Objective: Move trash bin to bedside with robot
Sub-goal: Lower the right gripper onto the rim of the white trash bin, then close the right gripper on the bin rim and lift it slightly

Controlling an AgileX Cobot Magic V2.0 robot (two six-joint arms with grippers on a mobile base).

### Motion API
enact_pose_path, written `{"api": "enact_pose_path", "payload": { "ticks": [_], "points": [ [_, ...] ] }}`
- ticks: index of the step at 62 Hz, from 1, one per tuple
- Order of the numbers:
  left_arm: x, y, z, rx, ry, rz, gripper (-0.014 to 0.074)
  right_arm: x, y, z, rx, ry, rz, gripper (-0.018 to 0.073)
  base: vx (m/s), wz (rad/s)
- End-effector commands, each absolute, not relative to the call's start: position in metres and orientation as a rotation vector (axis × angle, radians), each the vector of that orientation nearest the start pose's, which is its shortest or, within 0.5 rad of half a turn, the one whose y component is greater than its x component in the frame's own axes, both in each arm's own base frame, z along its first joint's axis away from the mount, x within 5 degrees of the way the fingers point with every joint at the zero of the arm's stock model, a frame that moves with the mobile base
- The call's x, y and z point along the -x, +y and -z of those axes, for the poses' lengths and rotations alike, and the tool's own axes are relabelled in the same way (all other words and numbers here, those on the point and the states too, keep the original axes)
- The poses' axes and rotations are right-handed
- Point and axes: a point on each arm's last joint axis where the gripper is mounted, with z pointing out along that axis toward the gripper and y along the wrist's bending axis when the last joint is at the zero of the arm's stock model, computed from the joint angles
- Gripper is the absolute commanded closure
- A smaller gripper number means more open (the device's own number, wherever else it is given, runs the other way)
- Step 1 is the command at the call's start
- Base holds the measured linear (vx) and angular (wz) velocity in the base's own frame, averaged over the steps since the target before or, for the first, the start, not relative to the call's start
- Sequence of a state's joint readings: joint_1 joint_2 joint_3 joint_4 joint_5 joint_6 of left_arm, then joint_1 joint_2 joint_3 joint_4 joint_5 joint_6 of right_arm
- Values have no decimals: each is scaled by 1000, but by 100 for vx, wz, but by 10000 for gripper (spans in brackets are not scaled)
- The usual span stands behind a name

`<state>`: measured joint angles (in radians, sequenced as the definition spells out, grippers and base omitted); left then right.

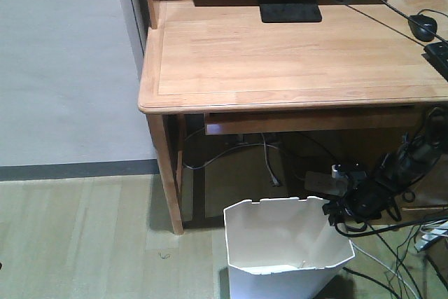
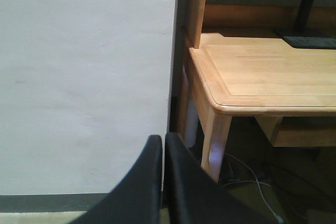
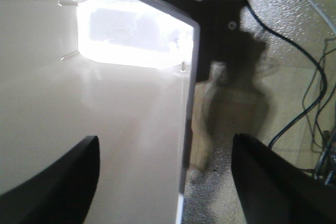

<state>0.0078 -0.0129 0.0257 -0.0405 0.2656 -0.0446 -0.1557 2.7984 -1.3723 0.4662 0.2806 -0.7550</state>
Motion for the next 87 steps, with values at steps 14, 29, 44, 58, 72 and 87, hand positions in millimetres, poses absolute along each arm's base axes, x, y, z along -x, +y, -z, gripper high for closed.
{"api": "enact_pose_path", "payload": {
  "ticks": [14, 29, 44, 58, 72, 87],
  "points": [
    [-55, 0, -184, 80, 1688, 72, 602, -369, -46, 171, 243, 3108, -232, 48, 0, 0],
    [-55, 0, -184, 80, 1688, 72, 602, -370, -44, 195, 214, 3130, -265, 135, 0, 0],
    [-55, 0, -184, 80, 1688, 72, 602, -381, -44, 193, 201, 3127, -303, 575, 0, 0],
    [-55, 0, -184, 80, 1688, 72, 602, -393, -52, 167, 221, 3064, -462, 569, 0, 0],
    [-55, 0, -184, 80, 1688, 72, 602, -399, -66, 137, 235, 2914, -816, 565, 0, 0],
    [-55, 0, -184, 80, 1688, 72, 602, -392, -74, 105, 340, 2924, -790, 564, 0, 0]
  ]
}}
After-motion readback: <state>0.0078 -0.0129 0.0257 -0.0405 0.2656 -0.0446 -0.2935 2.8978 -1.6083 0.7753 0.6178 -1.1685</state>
